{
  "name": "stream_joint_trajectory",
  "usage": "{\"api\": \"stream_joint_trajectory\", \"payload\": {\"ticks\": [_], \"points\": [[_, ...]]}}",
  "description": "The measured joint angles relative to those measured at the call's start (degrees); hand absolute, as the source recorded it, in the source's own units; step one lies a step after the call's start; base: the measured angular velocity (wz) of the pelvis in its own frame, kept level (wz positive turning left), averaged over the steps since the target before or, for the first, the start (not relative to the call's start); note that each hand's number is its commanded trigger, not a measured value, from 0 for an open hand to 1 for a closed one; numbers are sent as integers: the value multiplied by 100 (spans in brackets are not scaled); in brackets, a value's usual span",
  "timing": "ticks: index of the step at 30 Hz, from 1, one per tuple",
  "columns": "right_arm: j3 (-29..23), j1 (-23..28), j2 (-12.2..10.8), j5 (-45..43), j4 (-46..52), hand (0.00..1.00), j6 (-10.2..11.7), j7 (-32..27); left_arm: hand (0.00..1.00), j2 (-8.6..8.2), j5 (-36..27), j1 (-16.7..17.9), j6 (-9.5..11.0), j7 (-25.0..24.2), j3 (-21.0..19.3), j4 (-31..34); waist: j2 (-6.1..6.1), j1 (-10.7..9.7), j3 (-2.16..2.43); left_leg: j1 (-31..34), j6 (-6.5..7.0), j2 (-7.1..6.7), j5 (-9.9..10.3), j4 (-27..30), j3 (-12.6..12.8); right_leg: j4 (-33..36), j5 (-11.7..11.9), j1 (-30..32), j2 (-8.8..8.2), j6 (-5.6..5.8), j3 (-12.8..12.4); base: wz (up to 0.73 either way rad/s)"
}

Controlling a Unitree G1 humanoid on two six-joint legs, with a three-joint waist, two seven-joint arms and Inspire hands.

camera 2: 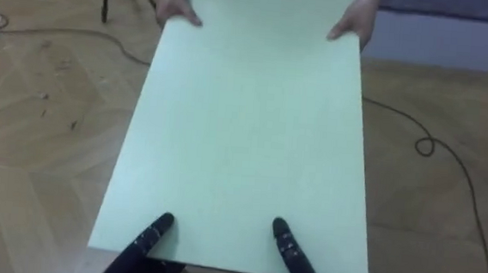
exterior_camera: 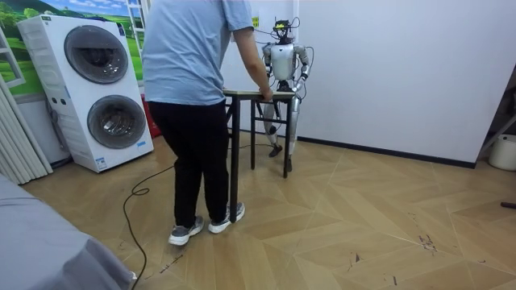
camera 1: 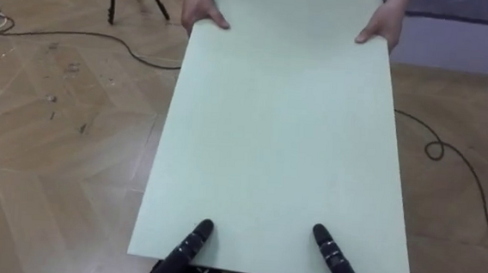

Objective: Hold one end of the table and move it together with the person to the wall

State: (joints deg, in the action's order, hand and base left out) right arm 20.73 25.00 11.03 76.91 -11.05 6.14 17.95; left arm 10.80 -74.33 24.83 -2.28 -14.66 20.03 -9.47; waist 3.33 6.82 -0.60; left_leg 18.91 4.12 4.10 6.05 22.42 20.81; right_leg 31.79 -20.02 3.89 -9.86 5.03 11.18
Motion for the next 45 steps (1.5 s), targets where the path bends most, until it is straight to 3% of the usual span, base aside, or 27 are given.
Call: {"api": "stream_joint_trajectory", "payload": {"ticks": [2,3,7,11,13,16,19,20,21,22,23,25,26,27,28,29,31,32,34,36,37,39,40,42,43,44,45], "points": [[44,-189,-74,28,-71,100,-50,-26,100,55,1,-65,92,-99,-97,11,193,-49,-16,277,72,6,-210,20,-80,-297,-295,-70,96,-149,168,-5],[37,-197,-133,43,-70,100,-42,-25,100,55,26,-123,92,-101,-99,4,218,-37,-25,356,72,24,-278,43,-81,-375,-404,-28,109,-220,195,35],[12,-189,-160,139,-134,100,-2,38,100,69,186,-178,156,-116,-117,-1,131,82,-57,623,-231,238,-606,-45,-428,-635,-184,223,447,-399,402,0],[54,-18,-155,192,-152,100,7,175,100,203,116,-62,221,-237,4,5,51,98,-62,690,-454,224,-837,-315,-851,-886,101,209,617,-446,669,-1],[39,17,-161,194,-212,100,5,230,100,202,137,-34,237,-235,27,0,-19,63,-88,664,-507,217,-955,-477,-940,-917,155,213,688,-495,725,15],[58,81,-219,289,-277,100,6,301,100,229,200,-32,275,-252,51,-4,-122,94,-61,554,-577,221,-1273,-853,-997,-901,252,284,752,-597,818,8],[59,87,-232,276,-354,100,9,298,100,196,199,-1,285,-249,56,-76,-218,142,-54,272,-984,221,-1667,-1550,-1007,-906,372,397,835,-803,819,-10],[56,79,-240,269,-362,100,16,299,100,205,202,2,313,-256,62,-90,-206,146,-63,271,-918,239,-1679,-1514,-1025,-896,450,446,738,-942,971,-19],[55,80,-240,273,-389,100,18,301,100,197,202,12,325,-273,69,-123,-184,137,-70,312,-723,256,-1574,-1144,-1008,-877,465,445,652,-970,1102,-49],[105,45,-227,295,-467,100,-43,304,100,181,166,119,355,-325,67,-175,-116,204,-48,342,-314,305,-960,-190,-998,-886,477,401,454,-983,1343,-97],[150,2,-153,238,-477,100,-117,304,100,182,56,277,375,-392,55,-174,-97,297,-46,290,-476,367,-182,777,-983,-946,520,346,336,-910,1567,-111],[216,-39,-77,117,-477,100,-189,303,100,140,-68,531,397,-490,28,-144,-207,282,-47,153,-616,523,485,1621,-1016,-967,599,233,325,-774,1892,-68],[248,-44,5,106,-471,100,-180,309,100,179,-82,563,394,-467,39,-78,-361,281,-117,110,-690,492,567,1262,-1233,-873,554,254,592,-744,1793,7],[229,-23,-41,99,-471,100,-151,316,100,241,-39,467,374,-407,49,-48,-324,264,-103,56,-687,372,565,878,-1415,-934,492,364,805,-930,1490,100],[134,11,-265,91,-481,100,-92,317,100,393,1,187,338,-309,61,-26,145,132,-41,39,-1098,-19,113,356,-1602,-1174,597,745,994,-1192,597,143],[55,36,-240,119,-348,100,-13,294,100,288,12,30,287,-182,103,-12,49,16,-52,205,-915,1,330,1807,-1488,-1071,635,983,1062,-1243,280,133],[39,20,40,191,-178,100,-13,254,100,142,-7,31,156,-153,104,-12,-322,-79,-29,-249,-741,345,803,3016,-1457,-1121,708,964,1273,-1303,339,51],[34,22,103,182,-19,100,-52,212,100,85,26,12,155,-235,59,9,-432,-174,-80,-643,-743,448,830,3287,-1472,-1129,894,1038,1403,-1413,325,32],[30,36,91,183,64,100,-83,156,100,69,124,-60,156,-218,32,57,-493,-309,-92,-1039,-776,522,811,3246,-1468,-1104,975,1151,1525,-1511,318,56],[-14,30,60,182,82,100,-83,134,100,52,133,-128,129,-150,30,76,-543,-341,-92,-1266,-824,502,757,3087,-1394,-1099,976,1266,1591,-1514,286,31],[-17,-20,101,182,108,100,-69,128,100,30,130,-137,109,-99,21,137,-567,-332,-84,-1350,-863,501,589,2885,-1303,-1103,980,1363,1631,-1507,297,-8],[-19,-125,172,188,124,100,-65,81,100,-31,141,-155,92,-67,-27,154,-640,-296,-89,-1363,-878,491,731,2673,-1313,-1143,1037,1455,1649,-1422,360,-19],[2,-162,220,182,127,100,-48,36,100,-92,140,-139,83,-14,-35,153,-678,-267,-48,-1344,-841,493,761,2658,-1316,-1235,1087,1447,1637,-1343,468,-26],[36,-186,240,160,133,100,-5,23,100,-128,144,-117,83,-7,-47,154,-703,-213,-36,-1352,-840,483,817,2572,-1357,-1273,1145,1450,1552,-1285,688,-13],[50,-184,238,160,139,100,21,23,100,-141,142,-95,85,-35,-67,155,-678,-249,-23,-1384,-877,431,890,2471,-1405,-1294,1352,1453,1470,-1335,817,18],[81,-155,257,150,202,100,49,0,100,-116,147,-90,85,-53,-73,154,-705,-288,-25,-1447,-938,408,1056,2376,-1473,-1298,1467,1453,1463,-1483,911,27],[82,-141,269,151,251,100,56,-30,100,-128,153,-92,85,-62,-77,155,-733,-312,-22,-1465,-959,411,1161,2309,-1485,-1293,1465,1467,1464,-1487,984,32]]}}
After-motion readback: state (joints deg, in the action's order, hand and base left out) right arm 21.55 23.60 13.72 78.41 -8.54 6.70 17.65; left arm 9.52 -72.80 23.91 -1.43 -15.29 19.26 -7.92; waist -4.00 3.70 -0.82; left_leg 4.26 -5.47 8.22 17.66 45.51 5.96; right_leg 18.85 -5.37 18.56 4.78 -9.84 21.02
